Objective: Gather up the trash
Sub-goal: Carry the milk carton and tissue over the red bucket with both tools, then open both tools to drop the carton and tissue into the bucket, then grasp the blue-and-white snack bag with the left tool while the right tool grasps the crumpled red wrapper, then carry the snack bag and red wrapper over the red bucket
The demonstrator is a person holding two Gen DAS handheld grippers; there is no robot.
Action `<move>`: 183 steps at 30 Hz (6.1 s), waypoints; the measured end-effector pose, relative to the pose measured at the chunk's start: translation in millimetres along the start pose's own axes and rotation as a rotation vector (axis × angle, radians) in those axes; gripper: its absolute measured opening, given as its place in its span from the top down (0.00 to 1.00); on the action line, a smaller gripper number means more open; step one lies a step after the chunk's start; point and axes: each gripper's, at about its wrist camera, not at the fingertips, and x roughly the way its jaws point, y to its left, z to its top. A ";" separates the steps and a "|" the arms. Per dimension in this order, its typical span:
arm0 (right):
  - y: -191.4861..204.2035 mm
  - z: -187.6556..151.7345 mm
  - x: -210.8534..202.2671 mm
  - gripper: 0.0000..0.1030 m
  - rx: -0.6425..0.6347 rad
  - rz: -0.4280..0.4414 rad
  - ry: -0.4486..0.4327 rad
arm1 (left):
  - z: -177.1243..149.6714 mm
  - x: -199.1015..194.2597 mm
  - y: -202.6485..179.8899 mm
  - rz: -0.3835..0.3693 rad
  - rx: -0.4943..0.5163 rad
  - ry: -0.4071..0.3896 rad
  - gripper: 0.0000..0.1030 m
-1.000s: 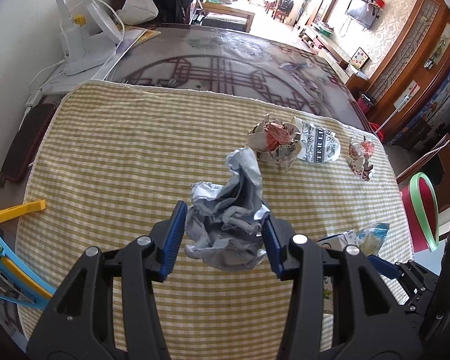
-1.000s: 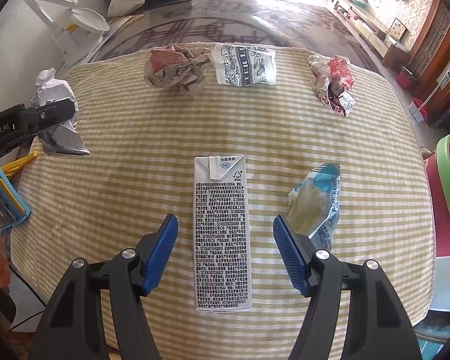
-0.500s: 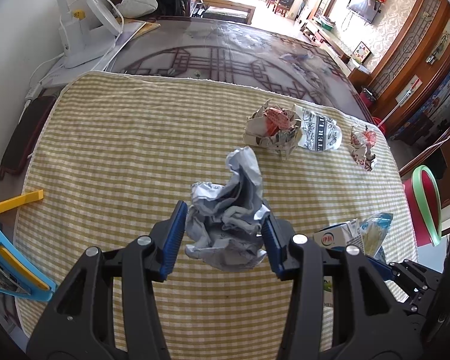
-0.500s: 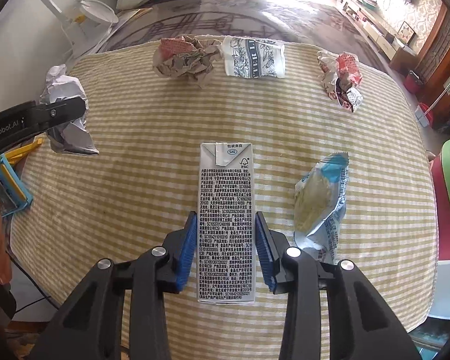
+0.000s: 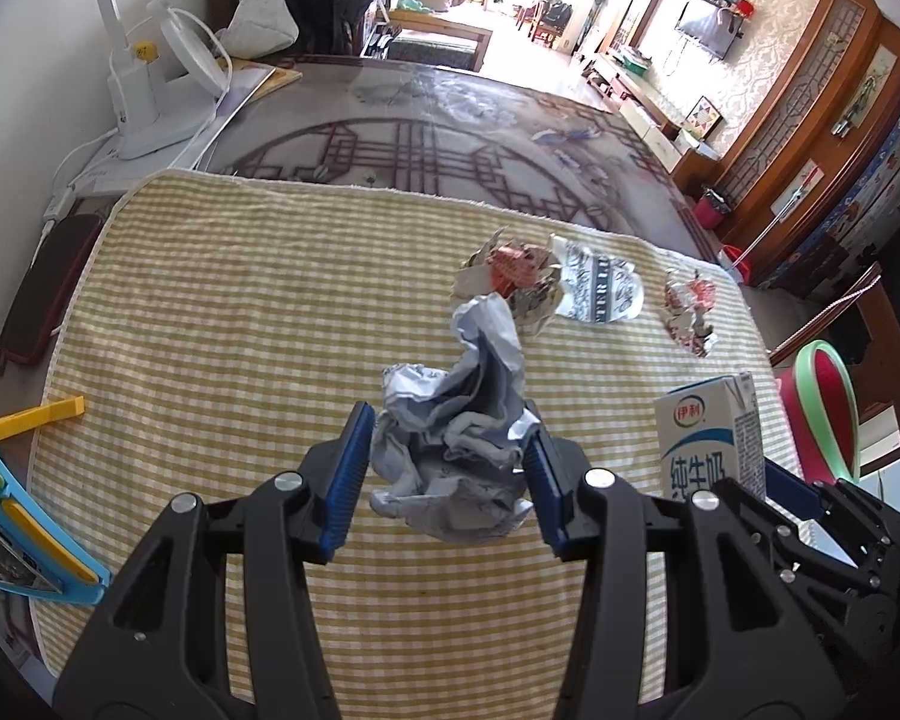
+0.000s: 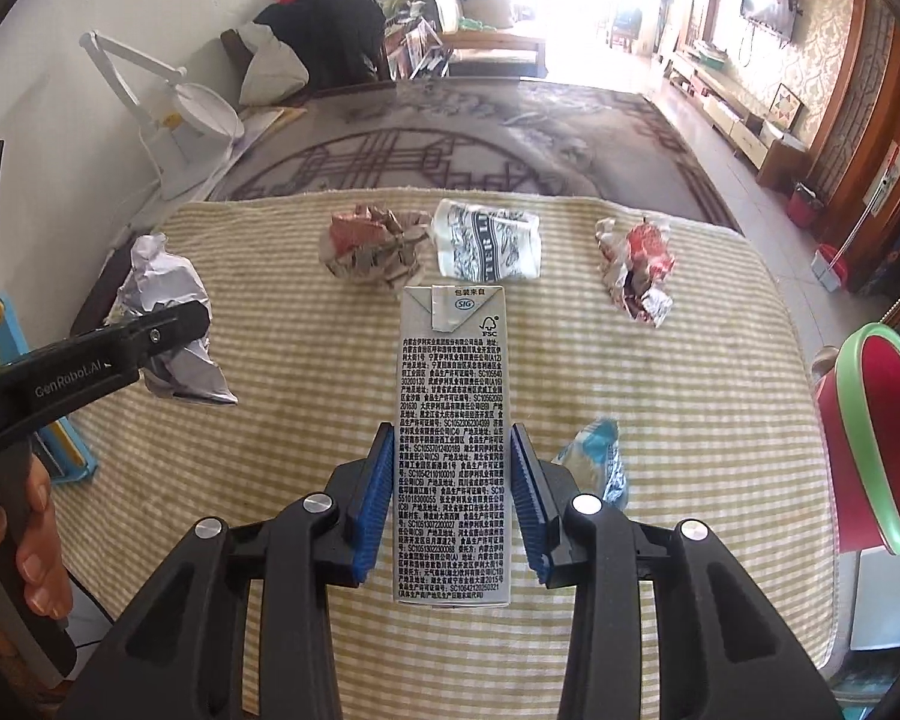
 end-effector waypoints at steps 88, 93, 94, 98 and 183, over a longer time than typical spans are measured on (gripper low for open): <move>-288.2 -25.4 -47.2 0.29 0.306 -0.156 -0.108 | -58.0 95.3 -209.0 0.020 0.132 0.177 0.30; -256.2 -20.1 -42.5 0.29 0.280 -0.141 -0.103 | -63.2 124.2 -197.5 -0.029 0.134 0.269 0.58; -252.7 -19.8 -41.9 0.29 0.276 -0.142 -0.101 | -63.5 122.9 -194.4 -0.040 0.135 0.267 0.62; -230.7 -12.5 -31.1 0.29 0.274 -0.135 -0.083 | -56.8 109.4 -188.1 -0.041 0.182 0.231 0.68; -191.6 -11.6 -84.2 0.64 0.235 -0.177 -0.210 | -2.2 34.3 -186.7 -0.129 0.246 0.024 0.74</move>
